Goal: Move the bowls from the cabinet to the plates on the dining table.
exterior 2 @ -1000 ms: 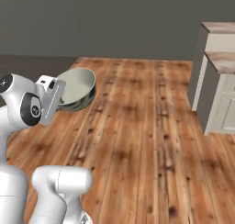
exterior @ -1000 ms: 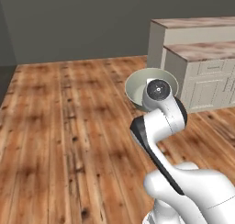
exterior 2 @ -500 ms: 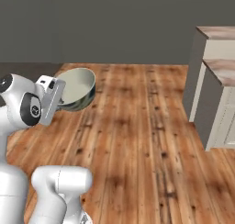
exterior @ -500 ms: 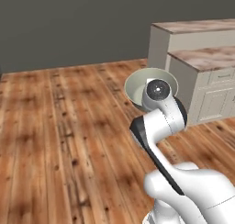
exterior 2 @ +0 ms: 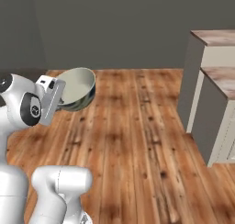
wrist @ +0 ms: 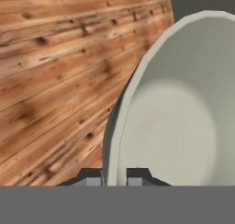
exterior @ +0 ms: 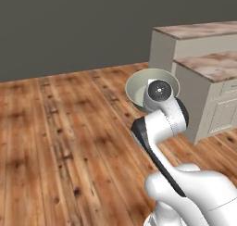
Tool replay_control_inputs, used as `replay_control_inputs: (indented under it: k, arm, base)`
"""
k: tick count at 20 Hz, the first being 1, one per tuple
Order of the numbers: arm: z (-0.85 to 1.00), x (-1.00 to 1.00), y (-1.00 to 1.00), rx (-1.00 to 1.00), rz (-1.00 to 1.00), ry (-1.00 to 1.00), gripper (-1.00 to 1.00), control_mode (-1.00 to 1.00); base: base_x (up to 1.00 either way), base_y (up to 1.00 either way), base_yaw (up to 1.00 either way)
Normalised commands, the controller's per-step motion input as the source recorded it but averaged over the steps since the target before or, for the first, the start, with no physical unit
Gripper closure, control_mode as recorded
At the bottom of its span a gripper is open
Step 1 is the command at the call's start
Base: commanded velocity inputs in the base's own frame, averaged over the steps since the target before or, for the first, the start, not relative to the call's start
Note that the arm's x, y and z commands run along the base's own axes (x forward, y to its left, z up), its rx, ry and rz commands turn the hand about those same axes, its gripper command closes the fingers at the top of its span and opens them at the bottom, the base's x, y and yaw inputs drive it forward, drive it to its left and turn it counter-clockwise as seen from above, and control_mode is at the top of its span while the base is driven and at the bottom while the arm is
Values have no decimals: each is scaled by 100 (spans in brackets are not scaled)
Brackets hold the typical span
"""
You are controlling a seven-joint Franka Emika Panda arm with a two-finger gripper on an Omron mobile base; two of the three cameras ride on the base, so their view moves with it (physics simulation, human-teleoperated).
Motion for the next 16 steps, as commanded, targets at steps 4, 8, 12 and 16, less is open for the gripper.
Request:
replay_control_inputs:
  k: [4, 8, 12, 16]
  arm:
    - [0, 0, 0, 0, 0, 0, 100, 100]
    - [0, 0, 0, 0, 0, 0, 100, 100]
    - [0, 0, 0, 0, 0, 0, 100, 100]
    - [0, 0, 0, 0, 0, 0, 100, 100]
  base:
    - [87, 53, -21]
    - [92, 55, -22]
    - [96, 55, -21]
    - [98, 56, -22]
